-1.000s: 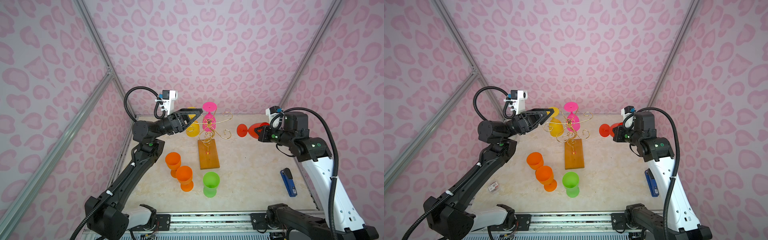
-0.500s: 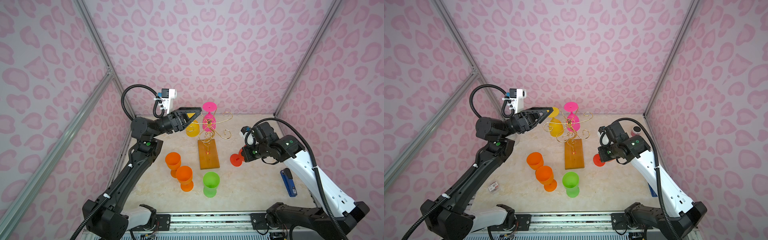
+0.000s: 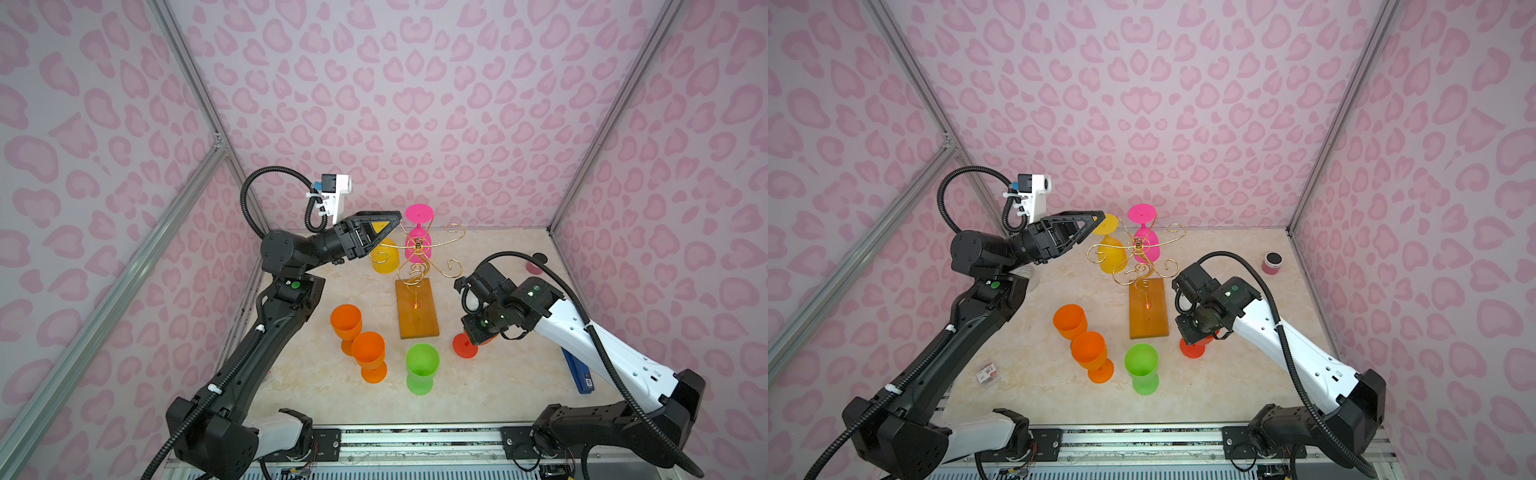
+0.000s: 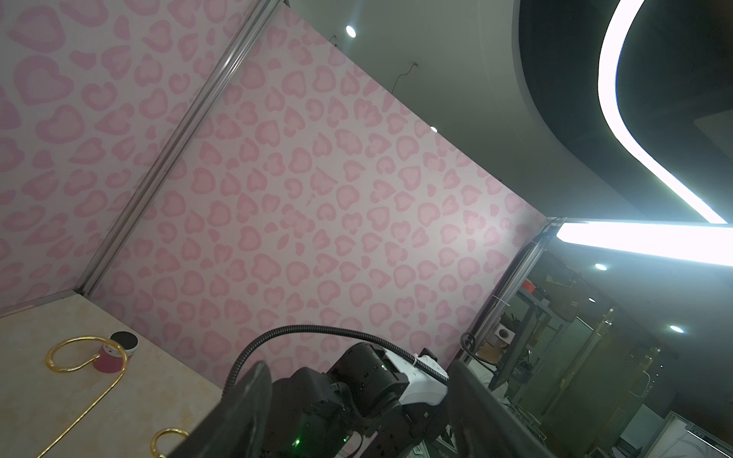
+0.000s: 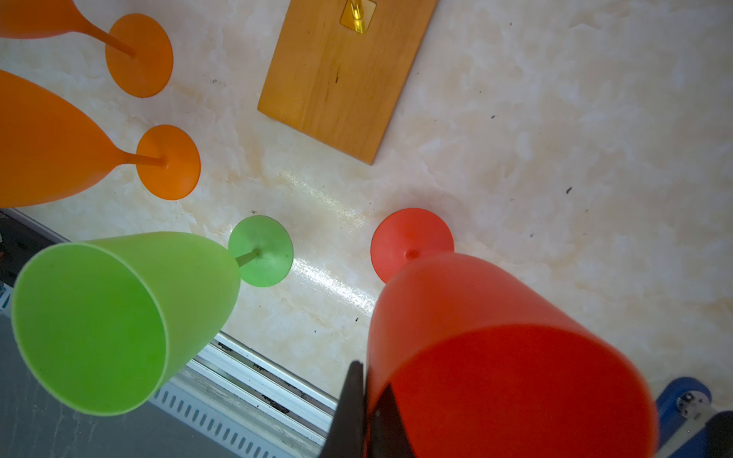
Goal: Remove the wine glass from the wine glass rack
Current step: 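Carry the red glass with the right gripper down toward the table, then set the red glass upright beside the lime green glass and open the right gripper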
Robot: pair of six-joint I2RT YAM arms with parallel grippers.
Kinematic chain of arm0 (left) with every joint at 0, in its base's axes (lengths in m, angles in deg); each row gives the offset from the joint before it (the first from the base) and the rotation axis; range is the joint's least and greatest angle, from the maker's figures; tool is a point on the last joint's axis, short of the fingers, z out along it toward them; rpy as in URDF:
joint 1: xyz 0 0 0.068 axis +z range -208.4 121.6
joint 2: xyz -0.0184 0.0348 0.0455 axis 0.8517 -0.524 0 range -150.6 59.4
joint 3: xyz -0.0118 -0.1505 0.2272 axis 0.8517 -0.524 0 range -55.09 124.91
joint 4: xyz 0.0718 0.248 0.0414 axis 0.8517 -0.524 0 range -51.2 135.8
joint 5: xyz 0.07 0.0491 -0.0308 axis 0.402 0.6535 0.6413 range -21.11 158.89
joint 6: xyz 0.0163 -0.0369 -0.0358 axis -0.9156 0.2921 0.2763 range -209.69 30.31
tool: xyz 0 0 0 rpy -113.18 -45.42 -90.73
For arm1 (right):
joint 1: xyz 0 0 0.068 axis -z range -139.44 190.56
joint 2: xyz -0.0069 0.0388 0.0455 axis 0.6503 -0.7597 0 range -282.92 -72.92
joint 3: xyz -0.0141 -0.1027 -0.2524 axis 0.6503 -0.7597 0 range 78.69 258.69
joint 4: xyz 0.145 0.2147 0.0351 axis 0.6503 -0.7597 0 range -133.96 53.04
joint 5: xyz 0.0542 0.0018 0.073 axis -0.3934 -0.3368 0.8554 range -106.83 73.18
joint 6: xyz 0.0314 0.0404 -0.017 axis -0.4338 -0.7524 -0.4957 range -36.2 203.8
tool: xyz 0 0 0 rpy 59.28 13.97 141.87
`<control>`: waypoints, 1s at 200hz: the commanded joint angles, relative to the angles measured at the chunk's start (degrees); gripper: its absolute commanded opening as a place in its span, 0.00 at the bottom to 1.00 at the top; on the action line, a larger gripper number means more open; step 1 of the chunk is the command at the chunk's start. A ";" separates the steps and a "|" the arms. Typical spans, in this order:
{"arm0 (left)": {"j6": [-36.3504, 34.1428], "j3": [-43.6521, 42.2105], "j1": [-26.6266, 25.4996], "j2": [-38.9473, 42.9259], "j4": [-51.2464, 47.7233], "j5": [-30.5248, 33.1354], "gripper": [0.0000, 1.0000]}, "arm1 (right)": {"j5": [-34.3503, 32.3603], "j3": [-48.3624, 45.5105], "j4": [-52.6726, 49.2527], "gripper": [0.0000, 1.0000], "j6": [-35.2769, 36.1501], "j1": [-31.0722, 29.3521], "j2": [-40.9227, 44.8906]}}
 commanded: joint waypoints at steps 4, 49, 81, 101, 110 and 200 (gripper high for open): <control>-0.03 0.86 0.26 -0.29 0.73 -0.25 0.72 | -0.61 -1.21 3.20 0.00 -1.71 -0.87 -0.74; -0.14 1.16 0.40 -0.19 0.64 -0.31 0.72 | -2.64 -1.55 4.08 0.00 -2.17 -3.71 -3.04; -0.31 1.26 0.49 0.05 0.37 -0.52 0.72 | -3.06 -1.11 3.91 0.00 -2.55 -5.48 -4.17; -0.32 1.12 0.49 0.15 0.29 -0.52 0.72 | -3.49 -0.65 3.38 0.00 -2.61 -6.44 -4.81; -0.28 1.12 0.47 0.24 0.28 -0.52 0.72 | -3.11 -0.48 3.21 0.04 -2.51 -6.71 -5.03; -0.70 0.95 0.76 0.52 -0.31 -0.52 0.73 | -0.35 1.05 1.97 0.24 -2.73 -7.55 -5.85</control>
